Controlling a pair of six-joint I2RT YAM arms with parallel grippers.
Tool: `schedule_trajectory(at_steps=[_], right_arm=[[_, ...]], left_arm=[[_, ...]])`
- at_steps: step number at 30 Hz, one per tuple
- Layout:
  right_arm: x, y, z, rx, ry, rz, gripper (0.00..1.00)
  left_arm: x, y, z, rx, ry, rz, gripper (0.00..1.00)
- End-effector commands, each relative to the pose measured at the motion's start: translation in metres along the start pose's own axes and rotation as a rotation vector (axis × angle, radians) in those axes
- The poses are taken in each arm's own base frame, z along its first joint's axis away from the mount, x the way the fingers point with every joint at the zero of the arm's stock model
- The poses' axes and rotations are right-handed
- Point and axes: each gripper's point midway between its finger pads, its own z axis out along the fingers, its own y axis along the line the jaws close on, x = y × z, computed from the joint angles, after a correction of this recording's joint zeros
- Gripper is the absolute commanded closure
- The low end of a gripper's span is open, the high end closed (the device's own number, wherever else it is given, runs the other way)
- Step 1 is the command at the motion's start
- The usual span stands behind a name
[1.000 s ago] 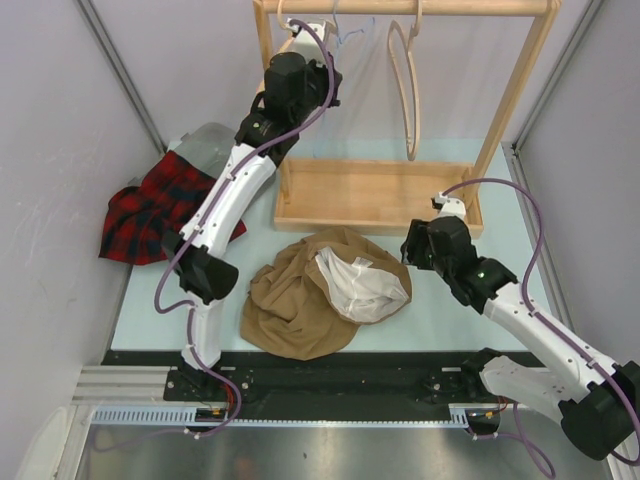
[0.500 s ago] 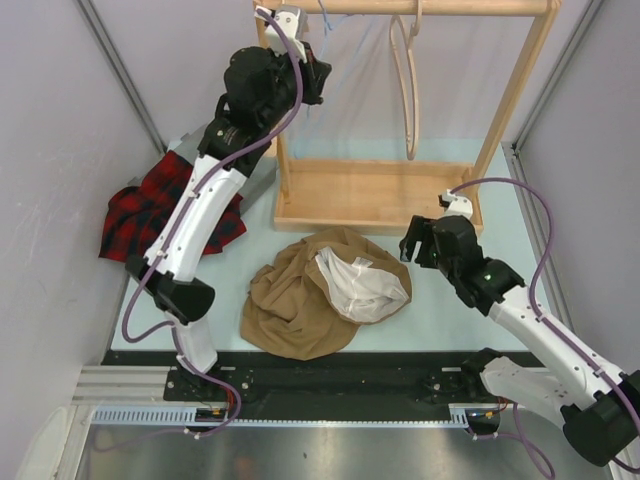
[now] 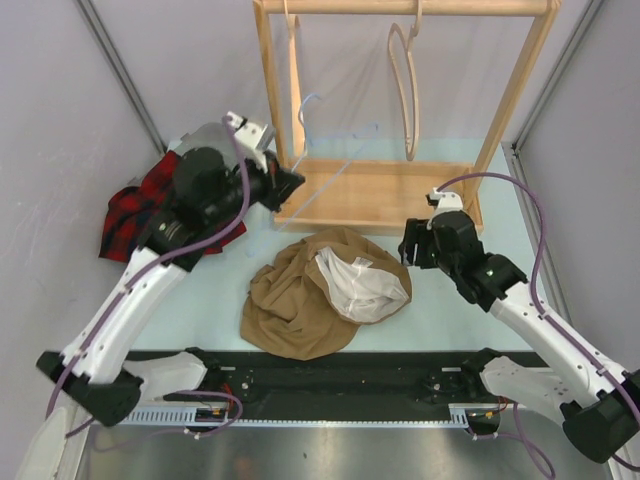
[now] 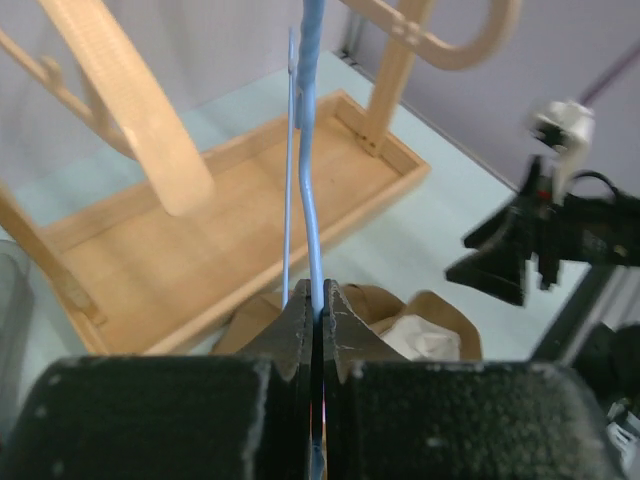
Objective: Place the skirt on the hanger
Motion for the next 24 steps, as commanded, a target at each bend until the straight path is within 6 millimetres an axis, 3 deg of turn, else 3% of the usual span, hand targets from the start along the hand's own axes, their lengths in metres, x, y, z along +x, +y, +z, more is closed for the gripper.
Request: schedule_trajectory(at_steps=[1,2,4,8,12,15,20,24], right_arm=[[0.004,0.02,-0.008,-0.096,0.043,-0.112,0.34],[0.009,0.023,-0.009,-0.114,0.059,-0.127,0.34],[0.019,0.027,-0.009,-0.124,0.094,-0.153,0.34],[0.037,0.03,-0.007,-0.114,0.155,-0.186,0.33],[0.06,0.037,-0.006,-0.131,0.224,-0.217,0.35],[0.077,0.041,-0.004,-0.141,0.267,-0.243,0.37],[0.098,0.041,0.007,-0.109,0.322,-0.303,0.43],[0.094,0.025,0.017,0.016,0.298,-0.298,0.57]], left_arm=[[0.024,-0.043,-0.041,0.204,0.004,-0.022,1.0],[0.023,-0.051,-0.055,0.236,-0.014,-0.016,1.0],[0.047,-0.062,-0.064,0.305,0.03,-0.021,1.0],[0.072,-0.078,-0.094,0.405,0.056,0.009,1.0],[0.106,-0.074,-0.112,0.384,0.15,0.007,1.0],[0.122,-0.055,-0.122,0.263,0.194,0.016,1.0],[0.132,-0.057,-0.142,0.255,0.217,0.017,1.0],[0.139,-0.064,-0.162,0.284,0.235,0.028,1.0]])
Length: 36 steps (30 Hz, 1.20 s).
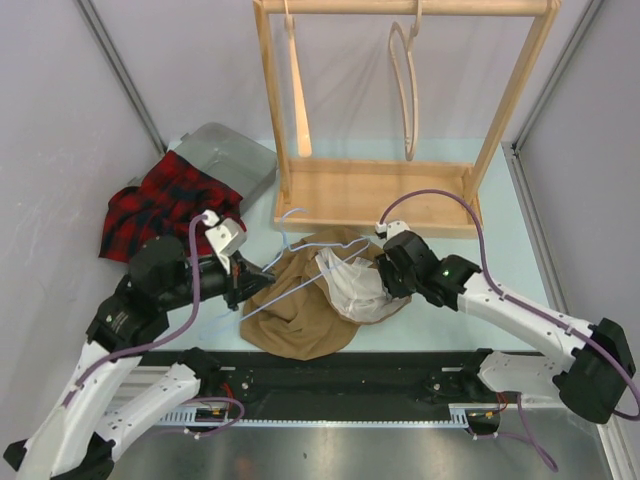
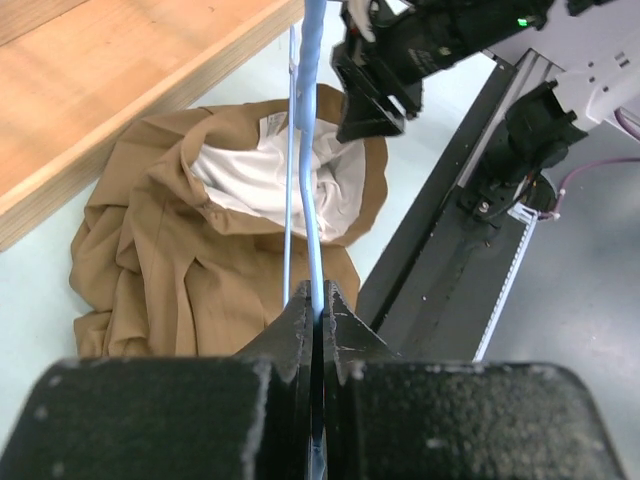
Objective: Place the skirt on the hanger
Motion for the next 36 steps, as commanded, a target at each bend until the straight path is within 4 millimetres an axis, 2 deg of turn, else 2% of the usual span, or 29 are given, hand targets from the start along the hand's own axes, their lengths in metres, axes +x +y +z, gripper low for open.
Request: schedule_trajectory(at_steps=[1,5,12,18,29,33,36], right_arm=[[-0.004,-0.023,0.006,0.151,-0.026,0.026,0.59],[0.002,-0.023,0.018,0.162,0.013,0.029,0.67],[0.012,-0.023,0.029,0.193,0.077,0.036,0.76],[0.013,-0.023,0.032,0.193,0.081,0.03,0.75],[0.009,-0.021,0.051,0.201,0.1,0.0,0.72],[-0.001,-0.022,0.052,0.212,0.068,0.003,0.71],[-0.009,-0.025,0.051,0.234,0.035,0.009,0.65]], left_arm=[[0.014,-0.011,-0.017,0.024,0.027,0.027,1.0],[0.029,-0.015,-0.022,0.034,0.081,-0.002,1.0],[0.054,-0.019,-0.014,0.08,0.152,-0.076,1.0],[0.063,-0.019,-0.005,0.109,0.185,-0.104,1.0],[0.062,-0.021,0.007,0.159,0.195,-0.118,1.0],[0.062,-0.023,0.01,0.18,0.198,-0.122,1.0],[0.062,-0.025,0.012,0.202,0.204,-0.127,1.0]])
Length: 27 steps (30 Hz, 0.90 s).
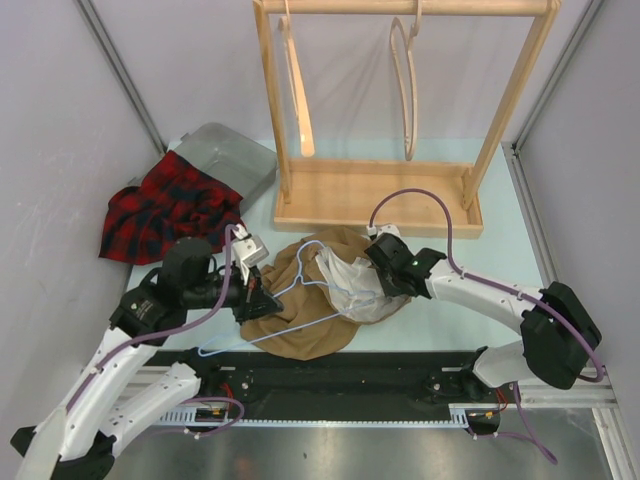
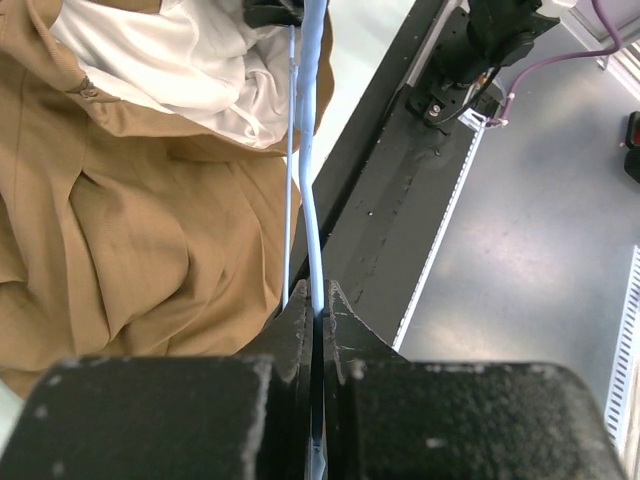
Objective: Place the skirt on the hanger
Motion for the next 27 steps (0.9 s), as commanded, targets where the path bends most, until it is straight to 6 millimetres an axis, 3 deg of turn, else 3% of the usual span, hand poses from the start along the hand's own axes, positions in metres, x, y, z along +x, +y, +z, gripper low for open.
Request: schedule_trajectory(at_steps=[1,6,10,13,27], right_arm=[[-0.037,-0.002,-0.005,0.032,-0.114,0.03,0.62],[-0.036,-0.003,0.0,0.044,-0.114,0.028,0.62],[-0.031,-0.002,0.004,0.045,-0.098,0.033,0.8],[-0.035,-0.002,-0.003,0.04,-0.116,0.05,0.88],[-0.039,-0.012,-0.038,0.043,-0.158,0.101,0.88]], left_arm=[[-0.009,-0.009,0.005,0.068,-0.028,0.023,1.0],[-0.006,-0.006,0.009,0.073,-0.013,0.018,1.0],[-0.005,-0.004,0.011,0.071,-0.006,0.017,1.0],[-0.006,-0.004,0.012,0.07,-0.008,0.019,1.0],[-0.019,-0.001,0.033,0.115,-0.071,-0.06,1.0]])
